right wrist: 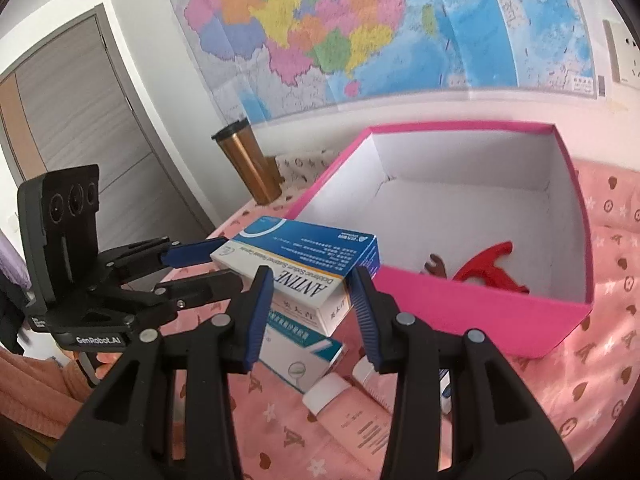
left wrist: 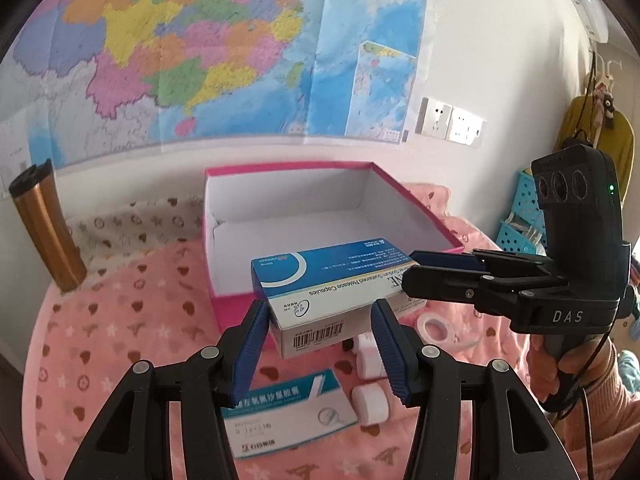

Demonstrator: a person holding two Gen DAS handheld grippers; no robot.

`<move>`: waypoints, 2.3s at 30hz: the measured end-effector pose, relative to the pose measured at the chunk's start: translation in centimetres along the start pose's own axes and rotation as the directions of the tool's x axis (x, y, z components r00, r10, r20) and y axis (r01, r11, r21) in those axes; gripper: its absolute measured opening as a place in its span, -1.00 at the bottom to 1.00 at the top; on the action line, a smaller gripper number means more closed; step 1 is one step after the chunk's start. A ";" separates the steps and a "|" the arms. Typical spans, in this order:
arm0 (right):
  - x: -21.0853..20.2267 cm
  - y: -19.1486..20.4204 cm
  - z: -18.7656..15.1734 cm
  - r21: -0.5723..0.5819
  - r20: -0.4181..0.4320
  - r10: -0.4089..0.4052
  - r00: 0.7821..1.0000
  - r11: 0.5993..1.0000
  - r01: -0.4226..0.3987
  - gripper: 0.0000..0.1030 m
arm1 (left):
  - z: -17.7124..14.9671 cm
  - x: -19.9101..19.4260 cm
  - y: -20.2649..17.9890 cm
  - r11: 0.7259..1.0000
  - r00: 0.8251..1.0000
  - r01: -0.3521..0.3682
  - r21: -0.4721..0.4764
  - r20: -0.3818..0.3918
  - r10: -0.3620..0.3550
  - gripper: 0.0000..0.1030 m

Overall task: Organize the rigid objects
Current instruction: 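Carry the ANTINE box with the left gripper and release it in the box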

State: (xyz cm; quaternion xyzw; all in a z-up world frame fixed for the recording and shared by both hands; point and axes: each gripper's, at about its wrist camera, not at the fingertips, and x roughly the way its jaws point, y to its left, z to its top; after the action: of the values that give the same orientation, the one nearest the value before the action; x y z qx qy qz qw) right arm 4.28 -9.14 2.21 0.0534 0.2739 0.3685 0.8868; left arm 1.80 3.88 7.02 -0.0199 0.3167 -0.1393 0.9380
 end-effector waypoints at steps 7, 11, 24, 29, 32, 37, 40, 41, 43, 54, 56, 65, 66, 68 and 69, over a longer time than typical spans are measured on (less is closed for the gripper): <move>0.2 -0.9 2.0 -0.011 0.026 0.002 1.000 1.000 -0.002 -0.15 | 1.8 1.0 0.1 0.999 1.000 -0.016 0.031 0.016 0.016 0.03; 1.4 -2.1 3.2 0.000 0.022 0.003 1.000 1.000 -0.003 -0.15 | 3.0 2.1 0.4 0.998 0.999 -0.049 0.049 0.016 0.048 0.03; 6.5 -6.2 4.2 0.057 -0.048 0.006 0.999 0.998 -0.003 -0.15 | 4.2 7.2 2.2 0.987 0.990 -0.126 0.099 -0.052 0.131 0.03; 8.9 -6.9 3.9 0.052 -0.096 -0.009 0.995 0.999 0.014 -0.15 | 4.0 8.9 3.3 0.985 0.984 -0.144 0.099 -0.092 0.153 0.03; 10.2 -7.2 3.7 0.049 -0.125 -0.019 0.992 0.998 0.026 -0.15 | 3.9 9.8 3.5 0.977 0.977 -0.173 0.121 -0.104 0.186 0.04; 12.0 -6.7 3.1 0.018 -0.177 -0.043 0.983 0.999 0.047 -0.15 | 3.4 10.5 3.2 0.959 0.964 -0.229 0.167 -0.097 0.247 0.04; 11.9 -6.4 2.9 0.018 -0.175 -0.041 0.984 0.999 0.045 -0.15 | 3.3 10.1 3.2 0.955 0.962 -0.245 0.168 -0.081 0.261 0.04; 11.5 -6.5 2.8 0.028 -0.168 -0.031 0.985 0.999 0.036 -0.15 | 3.3 9.9 3.2 0.957 0.964 -0.241 0.160 -0.077 0.255 0.04; 10.6 -6.4 2.8 0.040 -0.151 -0.020 0.988 0.999 0.027 -0.15 | 3.3 9.2 3.3 0.962 0.968 -0.232 0.140 -0.065 0.243 0.04; 1.4 -5.5 0.3 0.078 -0.035 -0.040 0.999 0.996 0.042 0.09 | 0.7 4.6 -0.1 0.994 0.997 -0.069 0.084 -0.010 0.070 0.07; -0.1 -5.7 -0.7 0.095 -0.033 -0.063 0.997 0.993 0.066 0.09 | -0.1 4.7 -1.0 0.996 0.999 -0.033 0.089 -0.026 0.035 0.07; -2.5 -8.5 -5.8 0.200 -0.101 -0.126 0.987 0.969 0.144 0.09 | -3.1 7.7 -2.7 0.997 0.988 0.046 0.057 -0.147 -0.038 0.07; -2.4 -8.9 -6.2 0.210 -0.113 -0.135 0.984 0.965 0.157 0.09 | -3.2 8.1 -2.7 0.997 0.987 0.046 0.055 -0.157 -0.037 0.07; -2.2 -9.5 -6.9 0.217 -0.139 -0.160 0.977 0.958 0.188 0.09 | -3.4 8.9 -2.6 0.998 0.983 0.047 0.046 -0.181 -0.038 0.07; -2.1 -9.8 -7.2 0.228 -0.148 -0.164 0.975 0.954 0.195 0.09 | -3.6 9.1 -2.6 0.998 0.981 0.047 0.044 -0.189 -0.038 0.07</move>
State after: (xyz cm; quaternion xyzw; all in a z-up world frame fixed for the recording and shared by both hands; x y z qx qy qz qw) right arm 5.42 -18.42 -5.84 0.1118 0.3764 0.2529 0.8842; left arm 5.94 -0.97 -0.88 0.0095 0.4001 -0.1683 0.9009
